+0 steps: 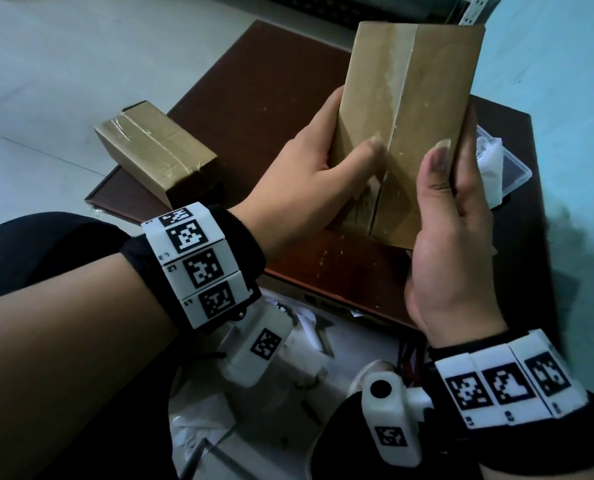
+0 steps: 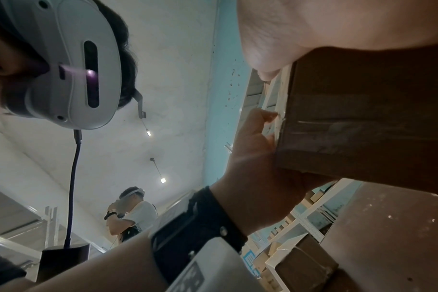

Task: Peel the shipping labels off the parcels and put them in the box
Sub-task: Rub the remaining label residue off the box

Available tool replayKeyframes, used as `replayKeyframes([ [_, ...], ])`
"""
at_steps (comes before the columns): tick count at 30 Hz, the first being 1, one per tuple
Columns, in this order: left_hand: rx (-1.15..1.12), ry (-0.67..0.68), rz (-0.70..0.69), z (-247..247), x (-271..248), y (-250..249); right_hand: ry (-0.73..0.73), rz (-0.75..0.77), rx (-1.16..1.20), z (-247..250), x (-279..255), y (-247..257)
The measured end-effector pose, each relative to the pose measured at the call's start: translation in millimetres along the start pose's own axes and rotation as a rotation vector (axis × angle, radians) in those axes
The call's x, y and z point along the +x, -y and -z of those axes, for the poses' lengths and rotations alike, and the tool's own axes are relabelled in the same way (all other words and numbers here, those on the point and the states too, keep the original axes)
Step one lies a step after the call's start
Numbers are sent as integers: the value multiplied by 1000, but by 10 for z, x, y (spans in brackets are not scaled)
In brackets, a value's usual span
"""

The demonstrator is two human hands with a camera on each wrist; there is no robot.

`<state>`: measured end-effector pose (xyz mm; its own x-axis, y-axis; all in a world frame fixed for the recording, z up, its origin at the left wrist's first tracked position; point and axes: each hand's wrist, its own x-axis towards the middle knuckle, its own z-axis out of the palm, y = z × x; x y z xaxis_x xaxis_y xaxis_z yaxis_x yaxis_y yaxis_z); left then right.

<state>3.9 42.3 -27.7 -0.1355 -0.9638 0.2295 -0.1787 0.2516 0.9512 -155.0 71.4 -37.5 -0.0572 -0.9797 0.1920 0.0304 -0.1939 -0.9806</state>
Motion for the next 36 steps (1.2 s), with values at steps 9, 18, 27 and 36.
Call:
replayKeyframes([
  [9, -27, 1, 19, 5, 16, -38, -28, 48, -7, -27, -34, -30],
  [18, 252, -6, -1, -11, -38, -6, -20, 64, -13, -34, -43, -16],
  [27, 296, 5, 23, -18, -41, -44, -38, 62, -28, -31, -47, -7],
  [36, 262, -11, 10, -19, -29, -14, -40, 80, -37, -39, -44, -10],
])
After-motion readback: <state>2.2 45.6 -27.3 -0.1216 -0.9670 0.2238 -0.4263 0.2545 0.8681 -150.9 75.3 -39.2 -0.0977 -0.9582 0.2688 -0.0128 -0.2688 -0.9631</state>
